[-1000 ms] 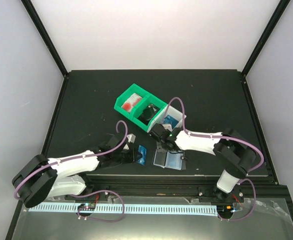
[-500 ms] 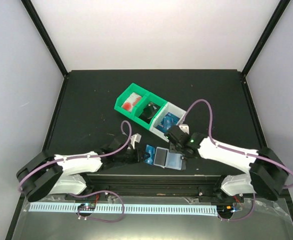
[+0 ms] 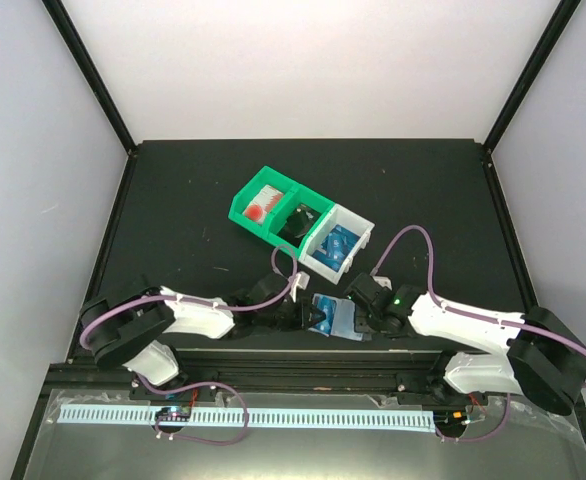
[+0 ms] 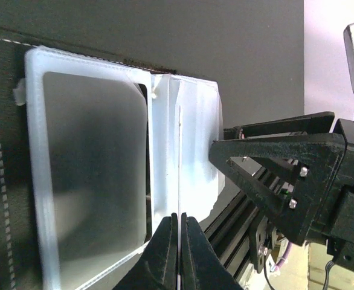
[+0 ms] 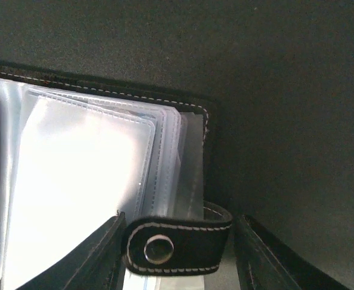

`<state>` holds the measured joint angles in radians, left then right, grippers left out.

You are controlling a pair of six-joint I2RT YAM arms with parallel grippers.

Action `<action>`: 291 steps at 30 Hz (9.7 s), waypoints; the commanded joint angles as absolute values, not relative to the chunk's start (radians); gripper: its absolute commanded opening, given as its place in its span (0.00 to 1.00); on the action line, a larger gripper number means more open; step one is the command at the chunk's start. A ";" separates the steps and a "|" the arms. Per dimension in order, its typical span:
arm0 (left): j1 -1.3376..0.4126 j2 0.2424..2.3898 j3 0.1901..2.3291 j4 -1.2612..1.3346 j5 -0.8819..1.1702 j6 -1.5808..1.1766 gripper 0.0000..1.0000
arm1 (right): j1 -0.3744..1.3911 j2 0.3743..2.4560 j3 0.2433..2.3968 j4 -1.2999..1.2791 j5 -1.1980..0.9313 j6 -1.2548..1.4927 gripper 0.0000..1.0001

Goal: Put the credit cards into the card holder
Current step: Insert the credit card into the card holder, then close the card holder at the center of the board, then turn over the card holder at the center of the board.

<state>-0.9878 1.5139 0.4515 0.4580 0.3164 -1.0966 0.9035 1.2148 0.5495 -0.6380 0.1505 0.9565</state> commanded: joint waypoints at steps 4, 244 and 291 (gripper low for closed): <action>-1.037 1.616 0.502 0.577 0.231 -1.161 0.02 | 0.906 1.235 0.522 -0.621 0.135 0.968 0.49; -0.972 0.845 0.281 -0.010 0.182 -0.869 0.69 | 0.907 1.305 0.587 -0.343 -0.119 0.796 0.59; -1.138 1.359 0.278 0.118 -0.057 -1.189 0.21 | 0.966 1.355 0.325 0.179 -0.282 1.042 0.46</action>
<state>-1.1320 1.3155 0.3138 0.2146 -0.0315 -1.1564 0.9543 1.3708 0.3679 0.2016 -0.2760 1.0222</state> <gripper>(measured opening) 0.220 0.456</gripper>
